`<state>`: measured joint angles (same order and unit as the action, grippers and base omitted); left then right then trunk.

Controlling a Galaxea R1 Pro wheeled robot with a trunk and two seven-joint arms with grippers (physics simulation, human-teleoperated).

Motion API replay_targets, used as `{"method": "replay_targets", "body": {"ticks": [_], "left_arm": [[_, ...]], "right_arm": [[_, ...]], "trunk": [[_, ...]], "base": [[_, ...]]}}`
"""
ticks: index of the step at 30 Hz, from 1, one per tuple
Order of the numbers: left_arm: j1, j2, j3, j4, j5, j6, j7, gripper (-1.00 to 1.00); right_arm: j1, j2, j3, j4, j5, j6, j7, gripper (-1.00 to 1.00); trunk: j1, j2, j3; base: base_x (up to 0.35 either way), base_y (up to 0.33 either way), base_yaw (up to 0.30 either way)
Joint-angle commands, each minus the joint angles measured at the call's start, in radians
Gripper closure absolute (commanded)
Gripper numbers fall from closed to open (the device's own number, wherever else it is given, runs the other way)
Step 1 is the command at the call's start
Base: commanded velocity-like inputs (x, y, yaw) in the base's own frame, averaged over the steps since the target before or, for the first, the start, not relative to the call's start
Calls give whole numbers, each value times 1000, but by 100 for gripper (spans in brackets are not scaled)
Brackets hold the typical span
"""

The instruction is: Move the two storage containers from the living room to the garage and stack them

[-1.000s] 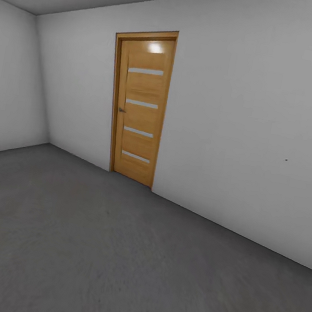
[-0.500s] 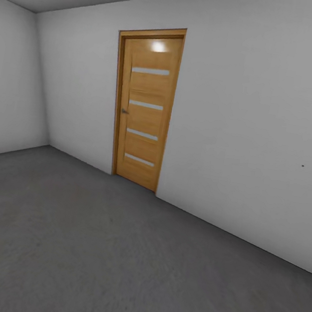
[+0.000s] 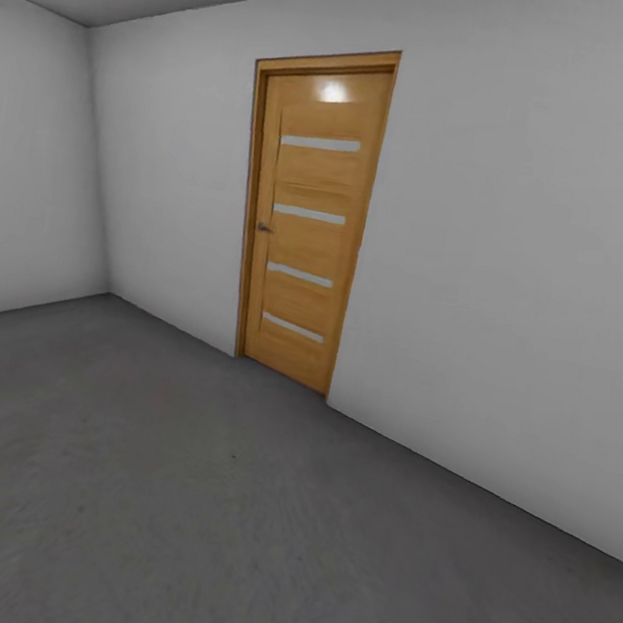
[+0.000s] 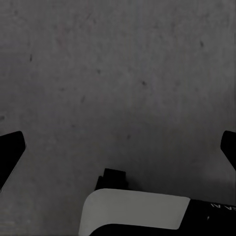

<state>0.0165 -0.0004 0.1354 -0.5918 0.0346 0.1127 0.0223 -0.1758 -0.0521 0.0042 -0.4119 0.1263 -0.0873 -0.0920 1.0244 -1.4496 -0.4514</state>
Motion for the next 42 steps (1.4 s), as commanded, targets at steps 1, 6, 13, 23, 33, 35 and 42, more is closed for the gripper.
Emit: {"method": "replay_targets", "body": {"ticks": [1,6,13,23,33,35,42], "left_arm": [[1,0,0,-3,4,7,2,-100],[0,0,0,-3,4,7,3,-100],[0,-1,0,-3,4,7,4,-100],[1,1,0,-3,4,7,4,-100],[1,0,16,-3,3,6,3,-100],[1,-1,28,-3,3,5,3,-100],[1,-1,43,-3,2,5,2,-100]], "right_arm": [[-1,0,0,1,10,-2,-5,-100],[-1,0,0,1,10,-2,-4,-100],[-1,0,0,1,11,-2,-4,-100],[-1,0,0,1,10,-2,-3,-100],[-1,0,0,1,10,-2,-4,-100],[-1,0,0,1,10,-2,-3,-100],[-1,0,0,1,10,-2,-3,-100]], "trunk": [[1,0,-1],[1,0,-1],[1,0,-1],[1,0,-1],[1,0,-1],[1,0,-1],[1,0,-1]], "base": [[315,44,204],[317,18,88],[319,3,13],[320,0,1],[320,62,23],[320,132,182],[319,155,233]]}}
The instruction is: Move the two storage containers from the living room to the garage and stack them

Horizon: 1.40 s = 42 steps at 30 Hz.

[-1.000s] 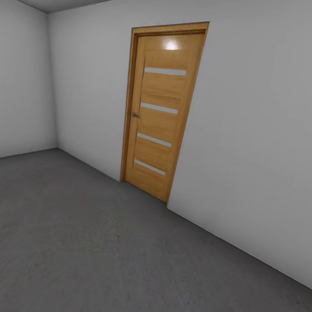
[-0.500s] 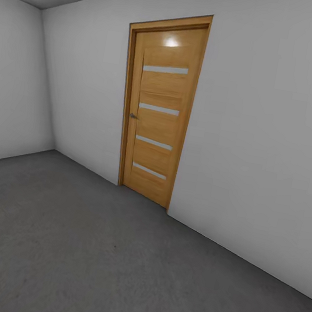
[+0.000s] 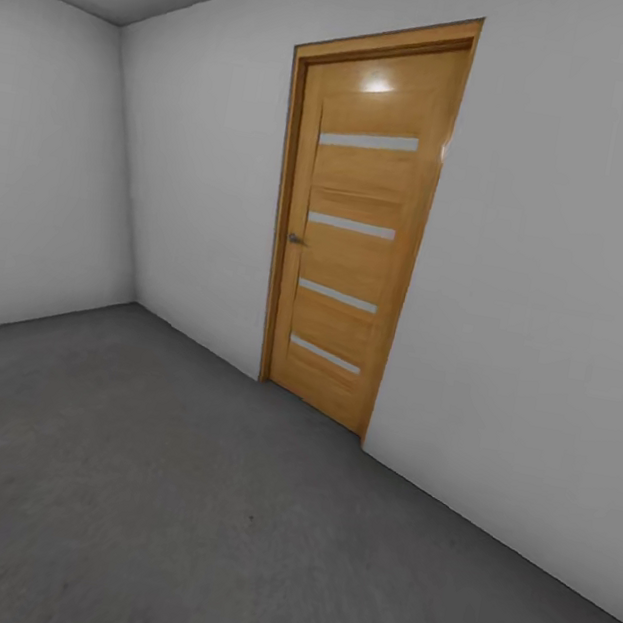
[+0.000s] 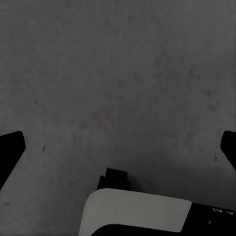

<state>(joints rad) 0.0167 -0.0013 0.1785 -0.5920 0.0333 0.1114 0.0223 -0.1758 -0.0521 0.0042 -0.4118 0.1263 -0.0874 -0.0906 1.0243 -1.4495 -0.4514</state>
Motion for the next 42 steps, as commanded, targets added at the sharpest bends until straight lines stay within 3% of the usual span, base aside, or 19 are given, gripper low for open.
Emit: {"method": "replay_targets", "body": {"ticks": [1,9,24,42], "left_arm": [[1,0,0,-3,4,7,2,-100],[0,0,1,-3,3,7,2,-100],[1,0,1,-3,3,7,2,-100],[0,0,1,-3,3,7,2,-100]], "right_arm": [[-1,0,0,1,10,-2,-5,-100],[-1,0,0,1,10,-2,-5,-100],[-1,0,0,1,10,-2,-5,-100],[-1,0,0,1,10,-2,-5,-100]], "trunk": [[1,0,-1],[1,0,-1],[1,0,-1],[1,0,-1]], "base": [[318,166,249],[317,169,201],[306,184,5],[283,216,-250]]}}
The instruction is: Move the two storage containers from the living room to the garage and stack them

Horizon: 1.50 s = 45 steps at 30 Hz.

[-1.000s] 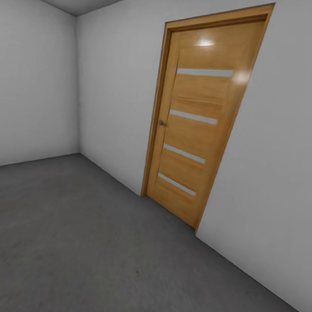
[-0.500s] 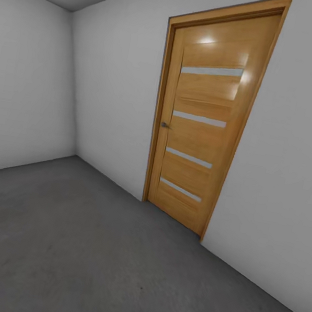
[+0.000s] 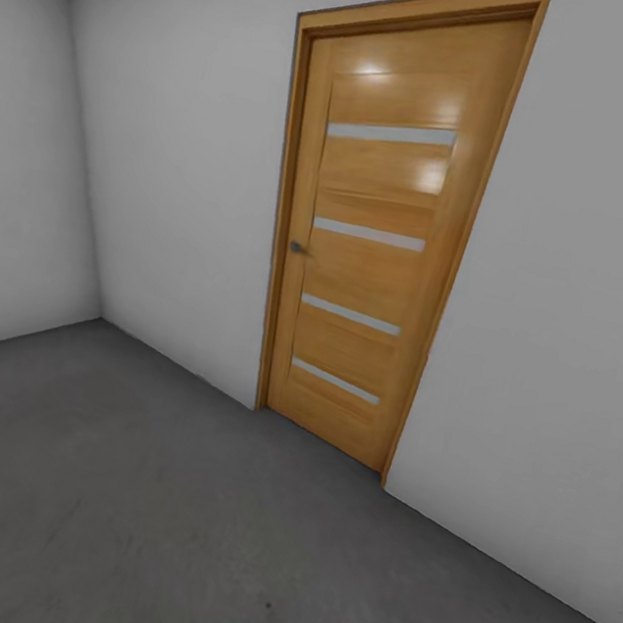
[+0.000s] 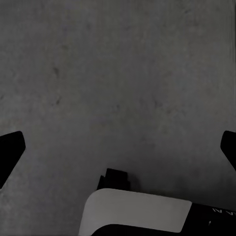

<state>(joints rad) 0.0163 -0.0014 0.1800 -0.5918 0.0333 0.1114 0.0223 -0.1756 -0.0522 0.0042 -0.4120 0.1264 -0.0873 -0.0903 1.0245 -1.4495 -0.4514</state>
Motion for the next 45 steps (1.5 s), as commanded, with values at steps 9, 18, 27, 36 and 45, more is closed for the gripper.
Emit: {"method": "replay_targets", "body": {"ticks": [9,18,27,36,45], "left_arm": [[1,0,0,-3,4,7,2,-100],[1,0,0,-3,4,7,2,-100],[1,0,0,-3,4,7,2,-100],[1,0,1,-3,4,7,2,-100],[1,0,1,-3,4,7,2,-100]], "right_arm": [[-1,0,0,1,10,-2,-5,-100],[-1,0,0,1,10,-2,-5,-100],[-1,0,0,1,10,-2,-5,-100],[-1,0,0,1,10,-2,-5,-100],[-1,0,0,1,10,-2,-5,-100]], "trunk": [[1,0,-1],[1,0,-1],[1,0,-1],[1,0,-1],[1,0,-1]], "base": [[274,221,-277],[272,223,-277],[272,224,-276],[271,225,-198],[271,226,-14]]}}
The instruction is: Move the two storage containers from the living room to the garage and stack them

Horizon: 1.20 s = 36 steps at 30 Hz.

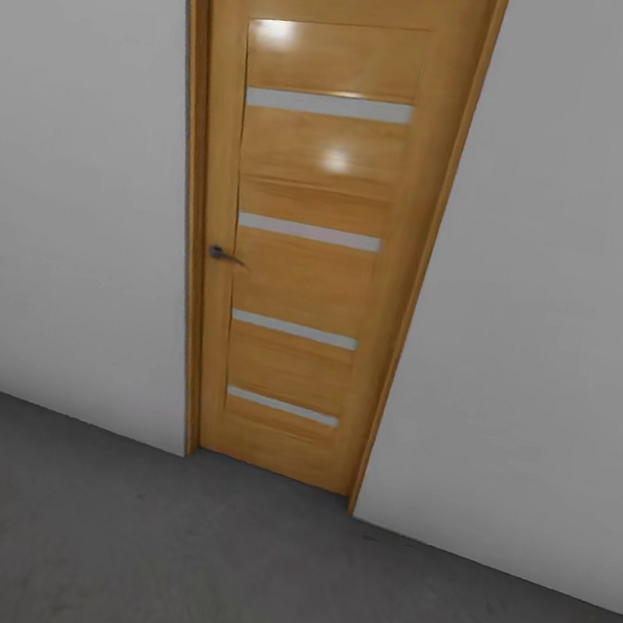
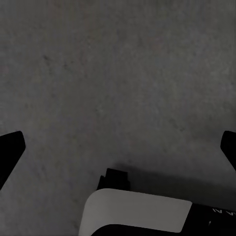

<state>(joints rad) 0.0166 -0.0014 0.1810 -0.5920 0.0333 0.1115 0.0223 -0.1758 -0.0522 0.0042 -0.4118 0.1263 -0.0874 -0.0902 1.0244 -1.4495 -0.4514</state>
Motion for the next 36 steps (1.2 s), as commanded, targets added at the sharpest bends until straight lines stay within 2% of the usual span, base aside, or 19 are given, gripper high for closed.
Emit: {"method": "replay_targets", "body": {"ticks": [1,10,19,36], "left_arm": [[0,0,0,-3,4,7,2,-100],[1,0,0,-3,4,7,2,-100],[1,0,0,-3,4,7,2,-100],[1,0,0,-3,4,6,2,-100]], "right_arm": [[-1,0,0,1,10,-2,-5,-100],[-1,0,0,1,10,-2,-5,-100],[-1,0,0,1,10,-2,-5,-100],[-1,0,2,1,13,-16,-4,-100]], "trunk": [[1,0,-1],[1,0,-1],[1,0,-2],[1,0,-3]], "base": [[271,226,-1],[271,226,-13],[271,226,-172],[271,223,-10]]}}
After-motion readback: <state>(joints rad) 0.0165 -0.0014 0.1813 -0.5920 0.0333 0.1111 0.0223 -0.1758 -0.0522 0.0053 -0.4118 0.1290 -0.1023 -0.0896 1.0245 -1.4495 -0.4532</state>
